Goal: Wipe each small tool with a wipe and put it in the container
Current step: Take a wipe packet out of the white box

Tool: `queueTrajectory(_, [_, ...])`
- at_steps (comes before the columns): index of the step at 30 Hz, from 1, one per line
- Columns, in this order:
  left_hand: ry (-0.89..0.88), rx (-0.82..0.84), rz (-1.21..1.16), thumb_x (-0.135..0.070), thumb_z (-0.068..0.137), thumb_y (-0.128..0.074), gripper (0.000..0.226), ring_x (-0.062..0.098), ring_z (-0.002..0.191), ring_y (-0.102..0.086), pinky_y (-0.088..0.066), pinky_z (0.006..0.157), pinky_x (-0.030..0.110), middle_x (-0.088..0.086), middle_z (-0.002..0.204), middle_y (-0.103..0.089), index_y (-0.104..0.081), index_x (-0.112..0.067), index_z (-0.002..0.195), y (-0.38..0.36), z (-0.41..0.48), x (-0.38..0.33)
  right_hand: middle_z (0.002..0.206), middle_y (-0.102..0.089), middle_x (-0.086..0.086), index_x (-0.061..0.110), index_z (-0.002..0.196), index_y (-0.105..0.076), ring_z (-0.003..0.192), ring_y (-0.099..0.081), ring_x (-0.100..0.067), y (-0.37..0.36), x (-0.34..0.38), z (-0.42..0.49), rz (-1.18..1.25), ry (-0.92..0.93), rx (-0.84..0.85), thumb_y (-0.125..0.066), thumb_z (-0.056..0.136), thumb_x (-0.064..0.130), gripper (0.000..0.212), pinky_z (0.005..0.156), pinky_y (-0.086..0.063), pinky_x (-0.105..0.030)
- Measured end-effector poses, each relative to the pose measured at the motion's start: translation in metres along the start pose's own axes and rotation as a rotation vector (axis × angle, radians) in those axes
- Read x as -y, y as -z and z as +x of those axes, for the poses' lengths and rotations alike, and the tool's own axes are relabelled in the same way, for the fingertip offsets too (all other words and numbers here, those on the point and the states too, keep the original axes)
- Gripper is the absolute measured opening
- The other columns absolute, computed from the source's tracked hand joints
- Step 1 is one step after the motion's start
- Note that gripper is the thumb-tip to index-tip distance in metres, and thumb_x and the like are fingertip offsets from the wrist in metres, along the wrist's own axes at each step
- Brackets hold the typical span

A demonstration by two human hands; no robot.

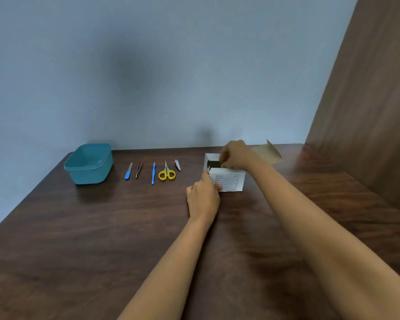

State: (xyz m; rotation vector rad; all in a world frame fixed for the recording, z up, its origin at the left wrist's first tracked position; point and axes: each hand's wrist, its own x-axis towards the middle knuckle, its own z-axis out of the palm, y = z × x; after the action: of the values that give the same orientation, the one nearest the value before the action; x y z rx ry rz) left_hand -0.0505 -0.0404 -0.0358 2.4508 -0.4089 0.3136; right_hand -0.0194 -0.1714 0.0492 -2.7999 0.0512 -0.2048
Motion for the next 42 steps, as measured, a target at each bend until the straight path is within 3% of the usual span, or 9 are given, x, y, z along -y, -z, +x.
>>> queueTrajectory(6, [-0.023, -0.011, 0.05, -0.03, 0.098, -0.049, 0.042, 0.026, 0.109, -0.059, -0.037, 0.091, 0.037, 0.008, 0.115, -0.066, -0.04, -0.009, 0.133, -0.002, 0.001, 0.001, 0.108, -0.062, -0.005, 0.018, 0.1, -0.071, 0.099, -0.061, -0.025, -0.009, 0.009, 0.018, -0.365, -0.042, 0.345, -0.057, 0.084, 0.013, 0.021, 0.086, -0.054, -0.038])
queueTrajectory(14, [-0.024, -0.031, 0.068, -0.03, 0.098, -0.049, 0.037, 0.025, 0.111, -0.059, -0.036, 0.093, 0.036, 0.008, 0.115, -0.067, -0.042, -0.01, 0.129, -0.004, 0.003, 0.002, 0.095, -0.058, -0.008, 0.003, 0.104, -0.062, 0.082, -0.056, -0.023, -0.013, 0.014, 0.022, -0.415, -0.03, 0.349, -0.052, 0.089, 0.009, 0.019, 0.067, -0.046, -0.03])
queueTrajectory(17, [-0.027, -0.033, 0.07, -0.03, 0.098, -0.049, 0.039, 0.025, 0.111, -0.059, -0.036, 0.094, 0.036, 0.007, 0.115, -0.066, -0.041, -0.01, 0.131, -0.005, 0.004, 0.002, 0.073, -0.051, -0.003, 0.007, 0.076, -0.058, 0.066, -0.048, -0.019, -0.014, 0.014, 0.022, -0.399, 0.004, 0.324, -0.053, 0.087, 0.007, 0.012, 0.054, -0.036, -0.024])
queueTrajectory(21, [-0.022, -0.034, 0.064, -0.03, 0.098, -0.049, 0.04, 0.025, 0.111, -0.059, -0.036, 0.094, 0.036, 0.008, 0.115, -0.066, -0.041, -0.01, 0.132, -0.005, 0.005, 0.003, 0.057, -0.042, 0.001, 0.016, 0.052, -0.046, 0.056, -0.04, -0.018, -0.009, 0.014, 0.016, -0.326, 0.04, 0.262, -0.057, 0.082, 0.009, 0.032, 0.053, -0.035, -0.027])
queueTrajectory(24, [-0.025, -0.029, 0.084, -0.033, 0.098, -0.049, 0.038, 0.025, 0.111, -0.059, -0.036, 0.093, 0.037, 0.007, 0.114, -0.067, -0.043, -0.011, 0.128, -0.006, 0.006, 0.002, 0.08, -0.06, 0.002, 0.015, 0.079, -0.069, 0.077, -0.059, -0.022, -0.003, 0.01, 0.013, -0.314, 0.074, 0.144, -0.061, 0.083, 0.007, 0.012, 0.067, -0.048, -0.031])
queueTrajectory(27, [-0.025, -0.021, 0.085, -0.035, 0.098, -0.048, 0.042, 0.025, 0.113, -0.056, -0.035, 0.093, 0.037, 0.007, 0.117, -0.065, -0.041, -0.012, 0.132, -0.007, 0.007, 0.001, 0.107, -0.061, -0.005, 0.012, 0.105, -0.068, 0.094, -0.062, -0.026, 0.006, 0.005, 0.013, -0.276, 0.071, 0.074, -0.066, 0.081, 0.004, 0.026, 0.074, -0.048, -0.032])
queueTrajectory(33, [-0.04, -0.007, 0.019, -0.036, 0.097, -0.045, 0.053, 0.027, 0.116, -0.051, -0.033, 0.096, 0.04, 0.008, 0.121, -0.062, -0.033, -0.008, 0.14, -0.007, 0.005, 0.0, 0.105, -0.067, -0.01, 0.015, 0.112, -0.061, 0.094, -0.062, -0.028, 0.031, 0.001, 0.001, -0.233, 0.099, -0.166, -0.053, 0.089, 0.007, 0.026, 0.08, -0.05, -0.038])
queueTrajectory(38, [0.082, 0.097, -0.346, -0.027, 0.089, -0.056, 0.077, 0.03, 0.142, -0.023, -0.022, 0.115, 0.04, 0.013, 0.154, -0.029, -0.017, -0.002, 0.151, -0.001, 0.01, 0.006, 0.082, -0.065, 0.001, 0.017, 0.101, -0.066, 0.073, -0.06, -0.016, 0.023, 0.015, -0.033, 0.394, 0.062, -0.567, -0.049, 0.09, 0.008, 0.023, 0.068, -0.048, -0.024])
queueTrajectory(42, [0.289, -0.125, -0.826, -0.016, 0.091, -0.053, 0.032, 0.022, 0.122, -0.051, -0.039, 0.102, 0.033, 0.004, 0.124, -0.059, -0.058, -0.014, 0.123, 0.012, 0.004, 0.018, 0.078, -0.065, -0.005, 0.012, 0.103, -0.063, 0.066, -0.06, -0.007, -0.01, 0.032, -0.062, 0.842, -0.027, -0.458, -0.057, 0.086, 0.001, 0.021, 0.057, -0.045, -0.009])
